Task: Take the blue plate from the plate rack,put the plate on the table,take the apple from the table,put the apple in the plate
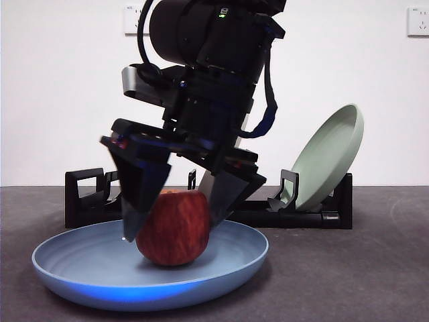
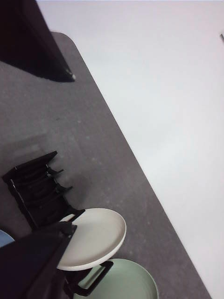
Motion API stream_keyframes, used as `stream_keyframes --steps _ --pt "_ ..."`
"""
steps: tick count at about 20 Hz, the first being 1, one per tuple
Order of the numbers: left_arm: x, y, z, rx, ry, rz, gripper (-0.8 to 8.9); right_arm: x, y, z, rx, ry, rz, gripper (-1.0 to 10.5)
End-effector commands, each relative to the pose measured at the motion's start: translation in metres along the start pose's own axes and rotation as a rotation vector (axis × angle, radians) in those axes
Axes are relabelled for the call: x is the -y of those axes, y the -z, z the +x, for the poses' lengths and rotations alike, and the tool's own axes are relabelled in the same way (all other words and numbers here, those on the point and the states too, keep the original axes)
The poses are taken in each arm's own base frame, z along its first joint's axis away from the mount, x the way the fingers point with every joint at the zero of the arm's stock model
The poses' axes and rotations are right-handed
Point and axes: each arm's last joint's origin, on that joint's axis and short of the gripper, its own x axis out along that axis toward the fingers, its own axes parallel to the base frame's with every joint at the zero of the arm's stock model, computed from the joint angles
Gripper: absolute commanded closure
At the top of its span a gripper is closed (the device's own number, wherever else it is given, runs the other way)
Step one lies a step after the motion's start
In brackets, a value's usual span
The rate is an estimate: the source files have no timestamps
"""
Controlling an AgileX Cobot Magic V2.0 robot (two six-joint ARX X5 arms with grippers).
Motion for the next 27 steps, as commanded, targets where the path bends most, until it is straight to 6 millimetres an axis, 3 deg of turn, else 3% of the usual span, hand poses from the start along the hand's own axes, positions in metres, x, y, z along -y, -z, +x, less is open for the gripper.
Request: stream_keyframes --steps 1,4,6,9,13,15,16,17,18,19,23,27 --pt "0.000 0.002 0.000 -0.010 -0.006 0.017 3.11 -0.002 -0.001 0.004 -0.008 -0.004 -0.006 2.2" --pt "0.000 0.002 0.000 -0.011 -0.006 0.018 3.11 -0.003 -0.010 -0.011 0.015 -0.004 -0.008 2.2" --pt "0.000 0.003 0.000 -0.019 -0.006 0.026 3.11 -0.006 -0.016 -0.035 0.067 -0.003 -0.013 2.2" --pt "0.000 0.004 0.000 -0.025 -0.006 0.033 3.11 -0.006 -0.015 -0.086 0.191 0.036 -0.013 2.3" --pt "0.000 0.007 0.000 -0.055 0.020 0.036 3.12 0.000 0.001 -0.153 0.329 0.172 0.021 2.3" --pt "0.003 0.010 0.001 -0.079 0.069 0.046 3.20 0.004 0.013 -0.183 0.386 0.185 0.039 3.5" --pt "0.003 0.010 0.001 -0.086 0.089 0.051 3.78 0.006 0.020 -0.197 0.417 0.194 0.050 4.6" --pt "0.004 0.011 0.001 -0.092 0.115 0.056 5.07 0.008 0.026 -0.207 0.434 0.202 0.061 6.0" --pt "0.005 0.012 0.001 -0.101 0.159 0.070 7.11 0.010 0.032 -0.215 0.439 0.210 0.068 7.6" --pt "0.006 0.013 0.001 -0.110 0.201 0.075 8.24 0.011 0.038 -0.221 0.433 0.218 0.069 9.2" --pt "0.014 0.020 0.007 -0.138 0.234 0.094 8.22 0.011 0.056 -0.236 0.437 0.226 0.071 9.6" --pt "0.030 0.052 0.022 -0.136 0.234 0.082 8.22 0.007 0.073 -0.237 0.512 0.177 0.055 9.6"
